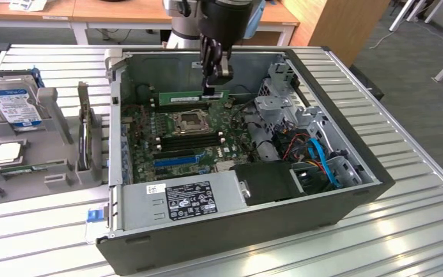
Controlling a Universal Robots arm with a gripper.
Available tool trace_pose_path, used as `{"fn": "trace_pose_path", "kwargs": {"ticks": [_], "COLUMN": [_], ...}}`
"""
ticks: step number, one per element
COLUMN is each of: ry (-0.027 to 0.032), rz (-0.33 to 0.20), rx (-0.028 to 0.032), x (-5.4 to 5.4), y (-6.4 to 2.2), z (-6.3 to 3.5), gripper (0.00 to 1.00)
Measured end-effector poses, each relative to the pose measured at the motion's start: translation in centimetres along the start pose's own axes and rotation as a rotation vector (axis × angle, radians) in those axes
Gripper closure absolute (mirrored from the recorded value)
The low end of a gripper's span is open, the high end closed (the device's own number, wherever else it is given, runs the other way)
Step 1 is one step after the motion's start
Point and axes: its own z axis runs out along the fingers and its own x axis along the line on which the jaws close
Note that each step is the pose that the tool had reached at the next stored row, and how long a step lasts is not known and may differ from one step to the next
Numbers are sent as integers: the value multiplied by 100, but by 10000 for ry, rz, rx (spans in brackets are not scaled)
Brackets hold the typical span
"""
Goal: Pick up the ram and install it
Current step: 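Insert the ram into the slot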
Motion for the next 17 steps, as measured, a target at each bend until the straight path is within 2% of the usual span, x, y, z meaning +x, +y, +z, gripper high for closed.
{"fn": "trace_pose_path", "kwargs": {"ticks": [17], "ry": [-1], "rz": [0], "rx": [0], "x": [5], "y": [-9], "z": [179], "gripper": [88]}}
